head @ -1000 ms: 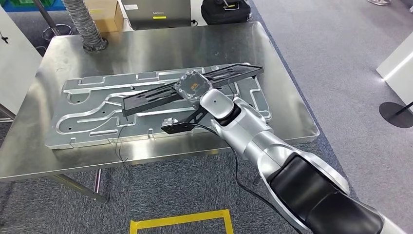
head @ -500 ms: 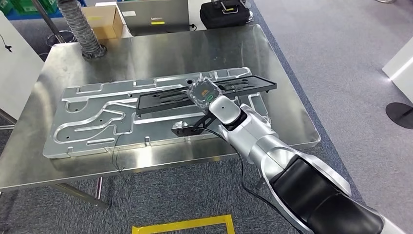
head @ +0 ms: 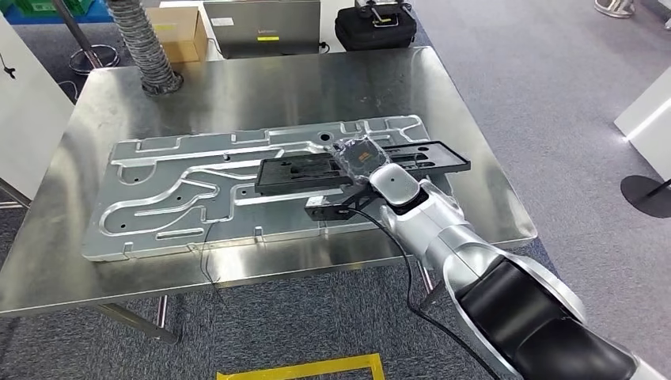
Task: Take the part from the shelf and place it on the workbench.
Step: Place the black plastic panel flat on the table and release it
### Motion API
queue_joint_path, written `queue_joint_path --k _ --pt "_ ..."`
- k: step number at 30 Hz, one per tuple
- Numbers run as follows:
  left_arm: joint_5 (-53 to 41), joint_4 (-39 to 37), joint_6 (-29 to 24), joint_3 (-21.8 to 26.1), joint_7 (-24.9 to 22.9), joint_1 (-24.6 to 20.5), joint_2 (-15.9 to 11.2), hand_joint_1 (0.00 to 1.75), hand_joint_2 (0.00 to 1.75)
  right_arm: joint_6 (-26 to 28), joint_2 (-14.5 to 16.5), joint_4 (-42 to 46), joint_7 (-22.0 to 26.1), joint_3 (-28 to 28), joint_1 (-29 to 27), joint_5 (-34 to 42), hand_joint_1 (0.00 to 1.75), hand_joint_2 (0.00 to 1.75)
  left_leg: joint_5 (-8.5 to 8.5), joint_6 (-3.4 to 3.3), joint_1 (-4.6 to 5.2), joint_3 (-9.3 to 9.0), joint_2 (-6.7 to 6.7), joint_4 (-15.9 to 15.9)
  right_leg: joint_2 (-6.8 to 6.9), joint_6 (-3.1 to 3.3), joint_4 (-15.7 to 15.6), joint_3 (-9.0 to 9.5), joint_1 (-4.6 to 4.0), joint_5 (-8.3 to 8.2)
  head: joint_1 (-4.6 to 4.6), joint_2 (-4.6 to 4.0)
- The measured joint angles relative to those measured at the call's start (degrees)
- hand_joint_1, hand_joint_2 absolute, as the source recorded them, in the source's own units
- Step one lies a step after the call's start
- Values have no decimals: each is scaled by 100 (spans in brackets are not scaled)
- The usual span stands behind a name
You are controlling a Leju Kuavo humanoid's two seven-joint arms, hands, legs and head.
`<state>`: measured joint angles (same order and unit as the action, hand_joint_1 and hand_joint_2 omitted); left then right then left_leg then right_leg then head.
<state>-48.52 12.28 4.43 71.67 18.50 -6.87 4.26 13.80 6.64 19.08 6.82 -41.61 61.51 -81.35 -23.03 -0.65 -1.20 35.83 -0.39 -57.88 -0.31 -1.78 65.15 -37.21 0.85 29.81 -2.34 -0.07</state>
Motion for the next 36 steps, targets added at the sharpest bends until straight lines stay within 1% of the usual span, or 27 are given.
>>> queue_joint_path --k 1,2,3,4,5,6,8,9,11,13,14,15,17,18,19,20,22,24,27,28,29,30,32,33,34,35,36 --pt "-16 0 9 -2 -4 -15 -2 0 44 30 -34 -1 36 48 -27 34 0 0 -8 -21 11 -3 1 -2 1 -4 426 -216 -3 181 0 0" --pt "-41 0 25 -7 -10 -27 -3 0 0 56 -66 -1 73 94 -67 72 0 0 -15 -34 25 -8 1 -5 1 -5 794 -411 -6 302 0 1" --pt "-69 0 43 -16 -18 -35 -3 0 0 87 -95 -1 116 146 -114 116 0 0 -23 -45 39 -17 0 -9 1 4 989 -528 -9 318 0 1" --pt "-99 0 63 -28 -27 -40 -2 0 0 123 -117 0 162 197 -154 171 0 0 -31 -53 53 -29 -2 -13 1 23 963 -539 -13 224 0 0" --pt "-134 0 84 -41 -39 -46 1 0 0 173 -132 3 216 253 -180 235 0 0 -40 -57 68 -44 -5 -17 1 55 708 -438 -21 37 -1 0" --pt "-166 0 103 -57 -54 -56 9 0 0 255 -141 14 282 321 -192 316 0 0 -51 -55 85 -61 -7 -20 1 104 282 -247 -37 -201 0 0" --pt "-220 -1 141 -97 -77 -81 32 0 0 467 -145 57 537 480 -204 619 0 0 -71 -36 119 -81 -6 -23 12 186 -447 86 -80 -493 -1 1" --pt "-241 -2 161 -121 -89 -97 43 0 0 563 -144 104 798 593 -227 918 0 0 -77 -15 125 -85 -3 -23 19 208 -639 171 -101 -547 -1 1" --pt "-276 -2 190 -168 -116 -122 52 0 0 575 -140 277 1613 973 -326 1906 0 0 -78 41 117 -89 -1 -12 29 219 -707 192 -114 -553 -1 2" --pt "-303 -2 198 -196 -149 -135 55 0 0 314 -122 567 2450 1507 -452 3113 0 0 -142 102 113 -68 0 -71 41 251 -759 228 -79 -577 0 1" --pt "-314 -2 196 -207 -164 -138 59 0 0 62 -108 781 2775 1793 -510 3773 0 0 -251 130 112 -4 1 -232 49 271 -789 248 -57 -590 -1 1" --pt "-323 -2 193 -218 -177 -140 63 0 0 -227 -97 1050 2989 2046 -587 4417 0 0 -416 156 101 118 3 -515 56 284 -807 265 -45 -598 -1 1" --pt "-341 -2 185 -248 -199 -137 74 0 0 -857 -94 1808 3207 2493 -824 5743 0 0 -771 204 69 475 5 -1298 63 300 -809 272 -48 -592 -2 0" --pt "-354 -2 181 -264 -209 -133 76 0 0 -1096 -101 2241 3235 2659 -974 6307 0 0 -849 222 54 611 6 -1577 64 298 -806 276 -49 -587 -2 0" --pt "-363 -2 178 -278 -215 -129 77 0 0 -1269 -114 2711 3244 2813 -1124 6818 0 0 -814 234 43 652 7 -1650 64 293 -801 279 -46 -580 -2 0" --pt "-369 -2 176 -289 -216 -127 75 0 0 -1370 -133 3160 3242 2948 -1250 7236 0 0 -678 238 34 586 7 -1502 64 280 -794 286 -42 -569 -2 0" --pt "-350 -2 176 -297 -193 -124 73 0 0 -1443 -201 4156 3192 3219 -1460 7886 0 0 -291 229 20 220 7 -740 64 233 -764 300 -32 -532 -2 0" --pt "-305 -2 193 -297 -148 -109 72 0 0 -1427 -291 5103 3142 3468 -1611 8235 0 0 -123 180 32 -71 3 -153 60 173 -727 292 -44 -500 -2 0" --pt "-201 -2 272 -291 -2 -44 74 0 0 -1122 -436 6456 3224 3834 -1946 8247 0 0 -151 63 51 -134 -7 -42 62 83 -723 296 -51 -474 -2 1" --pt "-173 -2 296 -287 53 -16 74 0 0 -1009 -480 6912 3249 3974 -2070 8204 0 0 -148 25 47 -143 -9 -30 61 53 -684 290 -41 -428 -2 1" --pt "-155 -2 309 -284 89 9 74 0 0 -945 -513 7272 3251 4099 -2170 8172 0 0 -142 -13 44 -150 -8 -16 57 25 -538 231 -30 -319 -2 1" --pt "-145 -2 313 -282 114 26 73 0 0 -911 -542 7579 3247 4210 -2256 8154 0 0 -136 -43 40 -156 -4 -3 51 4 -279 116 -21 -158 -1 1" --pt "-135 -2 314 -279 138 38 70 0 0 -886 -594 8031 3242 4370 -2420 8133 0 0 -141 -77 55 -153 2 -6 43 -21 499 -248 -13 219 -1 0" --pt "-134 -2 313 -278 140 39 70 0 0 -883 -607 8181 3243 4418 -2496 8128 0 0 -145 -84 64 -153 4 -11 43 -26 807 -400 -11 313 -1 0" --pt "-134 -2 313 -278 141 40 70 0 0 -877 -617 8296 3244 4452 -2556 8115 0 0 -150 -88 73 -153 5 -18 43 -25 943 -472 -11 308 -1 0" --pt "-127 -2 317 -278 145 40 70 0 0 -814 -625 8394 3248 4476 -2595 8044 0 0 -154 -90 81 -154 5 -26 43 -14 846 -432 -12 192 -1 0" --pt "-108 -2 328 -276 161 39 71 0 0 -645 -635 8493 3255 4496 -2625 7868 0 0 -159 -90 89 -157 4 -32 43 8 520 -275 -14 -3 0 0"
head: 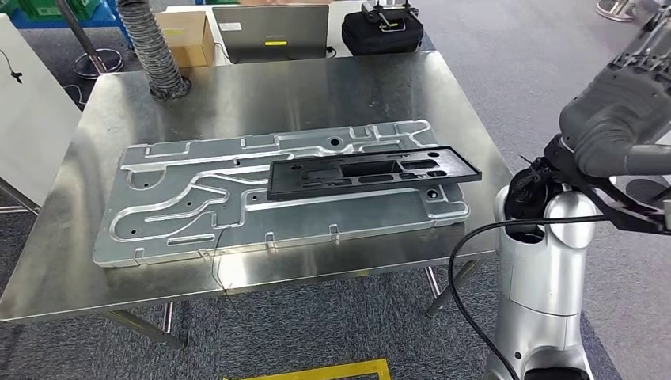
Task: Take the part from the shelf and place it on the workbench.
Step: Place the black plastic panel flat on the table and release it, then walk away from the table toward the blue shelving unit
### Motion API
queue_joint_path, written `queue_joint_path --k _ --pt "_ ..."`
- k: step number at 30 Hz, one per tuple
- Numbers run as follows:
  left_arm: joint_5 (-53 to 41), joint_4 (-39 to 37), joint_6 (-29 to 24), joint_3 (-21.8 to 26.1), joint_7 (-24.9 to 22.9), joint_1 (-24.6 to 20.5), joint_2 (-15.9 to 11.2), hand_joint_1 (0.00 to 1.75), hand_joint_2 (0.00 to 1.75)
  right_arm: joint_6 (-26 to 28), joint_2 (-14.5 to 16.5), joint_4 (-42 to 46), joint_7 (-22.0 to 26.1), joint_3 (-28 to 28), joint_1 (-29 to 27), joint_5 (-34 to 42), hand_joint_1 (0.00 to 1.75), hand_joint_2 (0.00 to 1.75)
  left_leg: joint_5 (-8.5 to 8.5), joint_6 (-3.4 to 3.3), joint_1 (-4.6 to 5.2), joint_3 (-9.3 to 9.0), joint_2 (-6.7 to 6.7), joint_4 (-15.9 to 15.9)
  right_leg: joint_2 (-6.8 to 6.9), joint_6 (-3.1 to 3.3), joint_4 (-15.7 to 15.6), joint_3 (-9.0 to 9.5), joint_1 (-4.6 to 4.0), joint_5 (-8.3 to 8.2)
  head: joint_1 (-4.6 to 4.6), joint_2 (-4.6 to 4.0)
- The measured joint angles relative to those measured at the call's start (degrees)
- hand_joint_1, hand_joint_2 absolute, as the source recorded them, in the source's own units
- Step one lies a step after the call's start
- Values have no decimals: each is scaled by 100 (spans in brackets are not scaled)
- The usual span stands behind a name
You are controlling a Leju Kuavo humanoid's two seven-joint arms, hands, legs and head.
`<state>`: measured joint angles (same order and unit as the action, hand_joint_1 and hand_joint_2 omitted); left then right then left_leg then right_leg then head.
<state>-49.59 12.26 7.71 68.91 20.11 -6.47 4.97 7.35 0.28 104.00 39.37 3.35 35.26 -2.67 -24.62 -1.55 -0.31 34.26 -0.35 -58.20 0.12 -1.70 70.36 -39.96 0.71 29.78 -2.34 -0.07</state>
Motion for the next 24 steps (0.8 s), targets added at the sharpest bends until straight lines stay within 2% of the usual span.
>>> queue_joint_path --k 2,3,5,7,8,9,11,12,13,14,15,17,18,19,22,23,24 --pt "79 0 37 25 55 2 7 0 0 825 -56 236 27 29 -127 -872 0 0 -5 14 14 -8 -13 -9 5 63 -820 408 -24 -331 0 0" --pt "120 0 56 52 83 8 11 0 0 1393 -101 368 39 56 -278 -1485 0 0 -4 34 14 -12 -27 -11 10 90 -1088 544 -46 -412 0 0" --pt "171 0 75 111 99 37 17 0 0 2371 -204 598 63 163 -790 -2519 0 0 8 90 1 -21 -53 -8 16 124 -1225 612 -95 -442 -1 0" --pt "184 0 68 145 86 73 15 0 0 2835 -306 740 70 329 -1436 -2722 0 0 -29 149 -3 -15 -53 -25 27 178 -1280 628 -77 -485 -1 0" --pt "180 0 62 160 80 86 15 0 0 2957 -355 790 64 413 -1736 -2627 0 0 -130 175 1 15 -44 -117 38 211 -1310 630 -58 -510 -1 0" --pt "171 0 56 182 72 94 14 0 0 3047 -400 826 60 495 -2030 -2530 0 0 -308 198 1 88 -33 -328 51 242 -1338 625 -37 -536 -1 0" --pt "152 0 52 240 50 101 15 0 0 3156 -459 827 55 669 -2585 -2445 0 0 -775 234 -23 322 -13 -1036 68 271 -1342 585 -36 -568 -2 0" --pt "148 0 52 268 39 106 16 0 0 3182 -468 789 55 759 -2843 -2437 0 0 -946 250 -35 421 -9 -1371 73 272 -1335 556 -37 -583 -2 0" --pt "144 0 53 290 32 110 17 0 0 3201 -471 732 54 852 -3074 -2438 0 0 -1018 262 -42 444 -7 -1546 77 267 -1327 525 -37 -601 -2 0" --pt "138 0 54 308 29 114 17 0 0 3217 -471 666 52 942 -3273 -2441 0 0 -982 269 -46 359 -6 -1498 77 258 -1316 493 -35 -621 -2 0" --pt "133 0 59 328 28 116 15 0 0 3233 -468 594 52 1029 -3451 -2445 0 0 -863 270 -49 165 -5 -1234 74 243 -1303 463 -30 -641 -2 0" --pt "127 1 77 365 31 109 8 0 0 3257 -462 453 51 1194 -3756 -2422 0 0 -603 244 -41 -357 -7 -403 64 197 -1267 413 -31 -683 -2 0" --pt "127 1 84 375 36 107 5 0 0 3262 -455 381 50 1270 -3877 -2385 0 0 -528 216 -30 -530 -12 -101 60 163 -1253 396 -34 -706 -2 1" --pt "126 1 87 380 42 108 4 0 0 3264 -444 307 49 1336 -3979 -2335 0 0 -498 184 -13 -615 -16 65 57 126 -1245 386 -38 -731 -1 1" --pt "100 0 86 388 66 116 1 0 0 3266 -393 69 45 1488 -4207 -2185 0 0 -401 69 16 -573 -10 111 44 11 -1254 371 -8 -799 0 0" --pt "87 0 86 392 77 115 -2 0 0 3266 -375 -17 45 1541 -4265 -2188 0 0 -343 26 12 -535 1 126 33 -19 -1193 336 6 -711 0 0" --pt "78 0 86 395 91 113 -4 0 0 3267 -353 -124 47 1611 -4303 -2253 0 0 -278 -11 3 -481 14 142 23 -44 -1027 265 15 -519 0 0"
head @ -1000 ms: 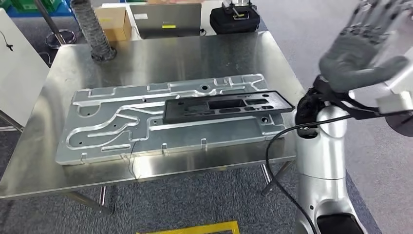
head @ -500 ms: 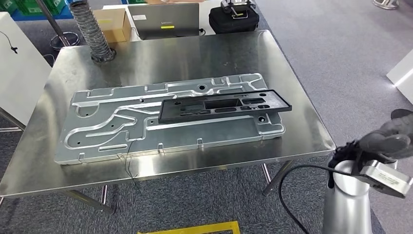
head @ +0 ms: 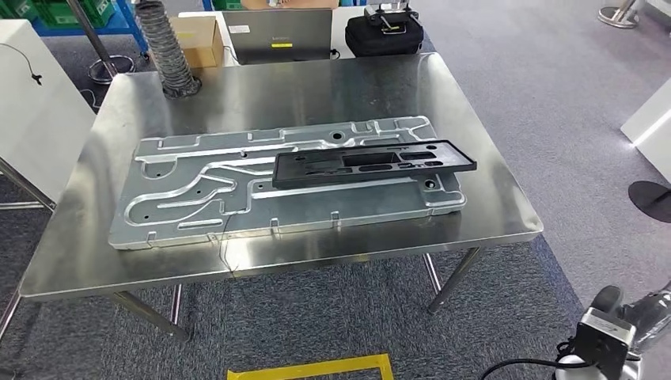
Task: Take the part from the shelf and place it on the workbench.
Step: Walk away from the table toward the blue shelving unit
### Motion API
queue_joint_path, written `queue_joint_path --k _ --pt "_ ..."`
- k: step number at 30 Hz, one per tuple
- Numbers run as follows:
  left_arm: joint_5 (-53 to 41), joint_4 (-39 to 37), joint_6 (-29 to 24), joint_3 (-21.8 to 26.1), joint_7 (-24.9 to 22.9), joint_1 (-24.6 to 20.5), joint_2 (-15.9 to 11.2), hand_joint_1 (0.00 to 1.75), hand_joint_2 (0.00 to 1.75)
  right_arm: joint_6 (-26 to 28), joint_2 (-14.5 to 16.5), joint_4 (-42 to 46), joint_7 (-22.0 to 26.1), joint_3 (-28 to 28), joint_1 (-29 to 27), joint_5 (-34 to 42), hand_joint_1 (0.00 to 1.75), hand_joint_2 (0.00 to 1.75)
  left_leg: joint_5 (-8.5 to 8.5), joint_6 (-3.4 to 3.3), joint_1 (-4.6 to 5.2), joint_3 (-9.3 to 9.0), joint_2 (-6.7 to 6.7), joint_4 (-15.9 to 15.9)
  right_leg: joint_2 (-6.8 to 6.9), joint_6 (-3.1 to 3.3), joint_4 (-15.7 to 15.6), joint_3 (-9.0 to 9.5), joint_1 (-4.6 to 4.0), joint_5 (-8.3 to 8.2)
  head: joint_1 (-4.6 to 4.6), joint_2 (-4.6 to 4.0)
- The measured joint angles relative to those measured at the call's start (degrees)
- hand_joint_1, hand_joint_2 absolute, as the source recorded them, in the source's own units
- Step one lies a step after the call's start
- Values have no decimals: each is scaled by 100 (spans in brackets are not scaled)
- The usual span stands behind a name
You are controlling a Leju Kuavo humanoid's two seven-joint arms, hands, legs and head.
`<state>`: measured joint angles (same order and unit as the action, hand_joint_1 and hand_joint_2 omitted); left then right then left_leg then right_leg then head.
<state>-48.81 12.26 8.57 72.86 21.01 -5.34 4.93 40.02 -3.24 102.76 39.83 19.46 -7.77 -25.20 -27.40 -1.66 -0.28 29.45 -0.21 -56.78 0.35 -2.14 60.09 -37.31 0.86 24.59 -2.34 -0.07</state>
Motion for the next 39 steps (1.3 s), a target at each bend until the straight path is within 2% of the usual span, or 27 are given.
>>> queue_joint_path --k 3,4,5,7,9,10,13,14,16,18,19,20,21,23,25,26,27,29,30,31,33,34,35,36,37,38,39 --pt "-25 1 0 9 37 4 -10 0 0 -1 108 -518 1 318 -24 -410 0 0 172 -44 3 215 22 -3 -11 -51 1003 -282 12 809 1 0" --pt "-35 1 0 13 44 8 -12 0 0 -2 151 -753 1 445 -18 -554 0 0 227 -41 7 293 24 -12 -11 -60 1260 -296 13 910 0 0" --pt "-45 0 0 17 47 13 -14 0 0 -2 191 -1017 0 585 -7 -702 0 0 277 -34 9 370 24 -26 -11 -63 1338 -216 14 883 0 0" --pt "-57 0 -2 23 32 21 -12 0 0 -5 250 -1552 0 872 36 -965 0 0 360 -9 11 510 22 -66 -11 -47 865 257 14 609 0 0" --pt "-58 0 -19 26 -2 20 -8 0 0 -4 283 -2100 -9 1147 107 -1214 0 0 430 38 17 602 17 -108 -15 3 66 812 -6 521 -2 1" --pt "-56 0 -33 31 -19 20 -5 0 0 -2 287 -2459 -20 1290 177 -1405 0 0 464 71 18 621 18 -118 -20 37 -199 963 -25 540 -2 1" --pt "-48 0 -61 64 -40 30 -4 0 0 1 230 -4002 -59 1872 482 -2176 0 0 564 181 2 637 28 -98 -13 149 -376 982 -63 487 0 0" --pt "-50 0 -64 77 -42 38 -5 0 0 -1 199 -4519 -105 2082 563 -2389 0 0 505 208 -3 668 27 -137 3 190 -383 946 -56 435 0 0" --pt "-72 0 -49 95 -43 62 -7 0 0 -105 145 -5517 -524 2388 678 -2900 0 0 62 244 -10 808 26 -518 34 262 -401 830 -37 311 -1 0" --pt "-127 0 -6 98 -50 73 -3 0 0 -536 85 -6471 -1581 2491 749 -3603 0 0 -530 274 -19 987 24 -1251 46 294 -393 677 -51 194 -1 0" --pt "-163 0 21 97 -57 73 -1 0 0 -868 67 -6890 -2224 2497 764 -3921 0 0 -681 287 -20 1031 24 -1581 53 296 -385 597 -61 136 -1 0" --pt "-205 0 47 95 -73 73 1 0 0 -1277 74 -7220 -2861 2495 769 -4157 0 0 -692 292 -20 1003 24 -1770 59 296 -372 513 -70 80 -1 0" --pt "-254 0 73 87 -96 73 4 0 0 -1712 101 -7507 -3436 2486 777 -4339 0 0 -584 285 -19 880 24 -1764 63 294 -357 427 -78 25 -2 0" --pt "-377 0 122 52 -183 64 9 0 0 -2651 204 -7997 -4513 2447 807 -4626 0 0 -296 228 -6 334 22 -1165 57 283 -317 263 -92 -83 -2 1" --pt "-543 -1 159 -19 -322 33 19 0 0 -3580 362 -8330 -5432 2331 838 -4991 0 0 -280 159 23 -297 25 -281 49 250 -282 164 -111 -178 -2 1" --pt "-632 -2 175 -66 -393 19 33 0 0 -4064 442 -8454 -5811 2220 857 -5242 0 0 -324 137 40 -463 26 -8 47 226 -278 146 -112 -226 -1 1" --pt "-717 -3 187 -118 -456 8 52 0 0 -4517 517 -8559 -6107 2069 875 -5510 0 0 -346 120 51 -518 28 124 46 197 -283 135 -110 -277 -1 2" --pt "-843 -16 202 -221 -542 10 109 0 0 -5156 646 -8738 -6462 1743 904 -5886 0 0 -244 65 44 -426 44 157 25 131 -281 96 -98 -324 -1 2" --pt "-880 -22 205 -266 -572 9 134 0 0 -5308 702 -8803 -6559 1609 919 -5974 0 0 -173 18 33 -363 61 168 7 99 -197 47 -89 -200 -1 2" --pt "-898 -29 208 -301 -595 10 156 0 0 -5383 749 -8852 -6614 1503 932 -6014 0 0 -91 -21 22 -284 77 183 -11 67 -17 -20 -84 37 -1 1" --pt "-874 -31 203 -339 -621 9 183 0 0 -5361 787 -8910 -6641 1361 957 -6026 0 0 52 -60 21 -108 92 179 -26 17 629 -165 -57 672 0 0" --pt "-841 -31 195 -345 -626 12 194 0 0 -5292 790 -8933 -6619 1320 962 -6005 0 0 122 -54 23 -12 92 169 -26 -3 986 -208 -50 867 1 0" --pt "-808 -31 186 -347 -628 16 205 0 0 -5218 790 -8952 -6593 1296 968 -5978 0 0 190 -44 22 87 92 150 -26 -18 1244 -197 -41 910 1 0" --pt "-783 -31 179 -346 -628 17 216 0 0 -5157 790 -8964 -6568 1282 975 -5951 0 0 255 -31 20 192 93 122 -26 -29 1333 -107 -32 816 1 0" --pt "-767 -31 174 -346 -628 18 225 0 0 -5118 790 -8973 -6546 1271 983 -5931 0 0 312 -16 17 298 93 82 -25 -37 1225 77 -22 644 1 0" --pt "-755 -31 172 -346 -628 18 234 0 0 -5081 790 -8979 -6519 1260 992 -5910 0 0 360 3 14 396 90 34 -26 -42 924 355 -11 492 0 1" --pt "-738 -31 160 -346 -627 18 241 0 0 -5026 790 -8982 -6474 1250 999 -5872 0 0 400 27 17 483 87 -19 -27 -39 493 683 -11 459 0 1"
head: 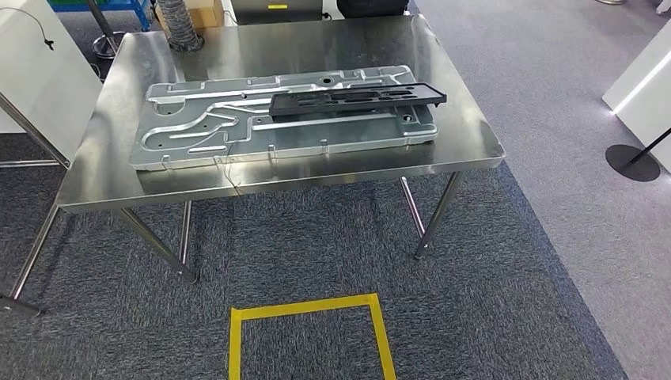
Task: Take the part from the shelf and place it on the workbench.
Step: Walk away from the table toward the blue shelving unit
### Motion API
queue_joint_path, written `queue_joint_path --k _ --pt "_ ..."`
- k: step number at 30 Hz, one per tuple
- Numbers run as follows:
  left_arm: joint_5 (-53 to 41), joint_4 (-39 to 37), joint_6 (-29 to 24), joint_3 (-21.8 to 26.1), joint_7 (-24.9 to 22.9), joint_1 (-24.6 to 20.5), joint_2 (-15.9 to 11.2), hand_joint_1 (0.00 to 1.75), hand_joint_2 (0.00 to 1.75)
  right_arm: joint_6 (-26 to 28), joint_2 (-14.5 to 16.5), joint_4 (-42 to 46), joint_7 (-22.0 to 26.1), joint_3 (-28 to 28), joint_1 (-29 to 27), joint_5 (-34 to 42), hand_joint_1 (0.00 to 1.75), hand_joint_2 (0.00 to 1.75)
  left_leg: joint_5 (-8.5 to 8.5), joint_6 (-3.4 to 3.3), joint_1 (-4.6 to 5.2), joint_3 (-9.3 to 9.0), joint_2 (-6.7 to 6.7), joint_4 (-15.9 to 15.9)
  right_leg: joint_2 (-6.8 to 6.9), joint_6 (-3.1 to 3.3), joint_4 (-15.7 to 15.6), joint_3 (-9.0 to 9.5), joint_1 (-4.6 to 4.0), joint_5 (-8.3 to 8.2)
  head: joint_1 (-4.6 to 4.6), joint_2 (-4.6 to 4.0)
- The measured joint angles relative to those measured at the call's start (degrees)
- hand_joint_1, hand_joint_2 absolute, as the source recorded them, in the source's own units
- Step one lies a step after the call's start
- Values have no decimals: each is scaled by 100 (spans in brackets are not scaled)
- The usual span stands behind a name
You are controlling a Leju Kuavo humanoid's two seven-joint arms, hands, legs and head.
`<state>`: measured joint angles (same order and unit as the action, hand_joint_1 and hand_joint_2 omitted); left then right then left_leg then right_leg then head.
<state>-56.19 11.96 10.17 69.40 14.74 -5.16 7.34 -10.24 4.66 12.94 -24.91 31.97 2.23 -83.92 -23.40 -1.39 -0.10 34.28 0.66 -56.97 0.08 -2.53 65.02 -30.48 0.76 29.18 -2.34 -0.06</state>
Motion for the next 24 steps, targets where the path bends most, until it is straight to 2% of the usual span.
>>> queue_joint_path --k 1,2,3,5,6,7,9,10,11,12,13,14,15,16,17,18,20,21,22,24 --pt "20 0 -24 1 2 1 5 0 0 85 -1 -2 70 -2 7 63 0 0 36 30 4 64 -3 -46 -3 22 -415 282 -9 56 0 1" --pt "40 0 -57 2 10 3 9 0 0 196 -1 -6 155 9 13 157 0 0 74 67 7 103 -2 -77 -6 57 -725 472 -24 145 0 1" --pt "55 0 -89 4 21 4 11 0 0 314 -2 -10 242 33 19 266 0 0 118 105 9 124 1 -88 -9 102 -899 557 -44 220 0 1" --pt "41 0 -123 7 56 18 6 0 0 535 4 -27 376 122 28 470 0 0 179 182 -5 145 4 -90 2 203 -940 510 -52 163 0 0" --pt "18 0 -123 6 76 28 -2 0 0 621 11 -36 410 176 37 549 0 0 86 214 -14 184 0 -152 14 254 -941 461 -47 103 0 0" --pt "-6 0 -117 5 96 42 -17 0 0 695 19 -44 427 229 45 620 0 0 -122 243 -24 250 -5 -314 31 299 -947 397 -41 37 0 -1" --pt "-33 0 -93 1 136 63 -54 0 0 838 27 -54 388 333 56 736 0 0 -736 288 -40 433 -11 -942 53 354 -943 235 -48 -98 -1 -1" --pt "-36 0 -78 -1 154 70 -76 0 0 915 27 -57 324 385 55 778 0 0 -959 303 -45 505 -11 -1313 58 363 -936 144 -58 -167 -1 -1" --pt "-35 0 -70 -1 176 73 -99 0 0 1000 27 -60 232 439 54 818 0 0 -1039 311 -47 524 -11 -1600 60 365 -925 46 -70 -235 -1 -1" --pt "-32 0 -67 -1 195 75 -123 0 0 1079 25 -64 130 499 54 857 0 0 -975 307 -48 459 -11 -1729 60 365 -908 -60 -83 -304 -1 -1" --pt "-30 0 -67 -1 211 75 -145 0 0 1145 23 -66 45 560 54 897 0 0 -826 291 -47 310 -11 -1674 59 362 -889 -162 -96 -366 -1 -1" --pt "-27 0 -70 0 226 74 -166 0 0 1198 19 -68 -20 625 55 942 0 0 -658 259 -41 61 -12 -1423 56 357 -866 -260 -107 -425 -2 -1" --pt "-26 1 -72 0 234 69 -188 0 0 1234 15 -70 -57 683 57 979 0 0 -580 212 -29 -261 -14 -1019 53 346 -841 -342 -116 -479 -2 0" --pt "-26 2 -73 0 243 61 -211 0 0 1262 8 -71 -80 732 56 1017 0 0 -601 164 -13 -578 -15 -563 51 327 -820 -404 -125 -528 -1 0" --pt "-27 4 -75 0 255 50 -231 0 0 1295 -13 -73 -107 789 52 1076 0 0 -664 121 11 -817 -16 -178 55 300 -806 -450 -126 -583 -1 0" --pt "-30 5 -78 0 269 41 -252 0 0 1329 -36 -74 -139 856 48 1146 0 0 -738 83 34 -948 -17 75 62 264 -803 -480 -119 -638 -1 0" --pt "-35 5 -82 0 297 41 -279 0 0 1403 -102 -78 -219 1039 32 1323 0 0 -703 14 51 -934 -12 218 67 188 -821 -521 -101 -740 0 -1" --pt "-40 4 -86 0 306 48 -291 0 0 1428 -127 -80 -253 1136 26 1401 0 0 -635 -26 42 -886 -3 236 51 151 -793 -551 -94 -697 0 -1" --pt "-44 4 -91 0 310 52 -306 0 0 1445 -151 -83 -277 1226 13 1465 0 0 -561 -70 28 -828 7 254 32 117 -677 -599 -87 -538 1 -1" --pt "-53 4 -107 0 315 52 -338 0 0 1452 -183 -86 -299 1370 -16 1549 0 0 -418 -126 16 -667 21 260 2 55 -116 -749 -59 57 1 -1"
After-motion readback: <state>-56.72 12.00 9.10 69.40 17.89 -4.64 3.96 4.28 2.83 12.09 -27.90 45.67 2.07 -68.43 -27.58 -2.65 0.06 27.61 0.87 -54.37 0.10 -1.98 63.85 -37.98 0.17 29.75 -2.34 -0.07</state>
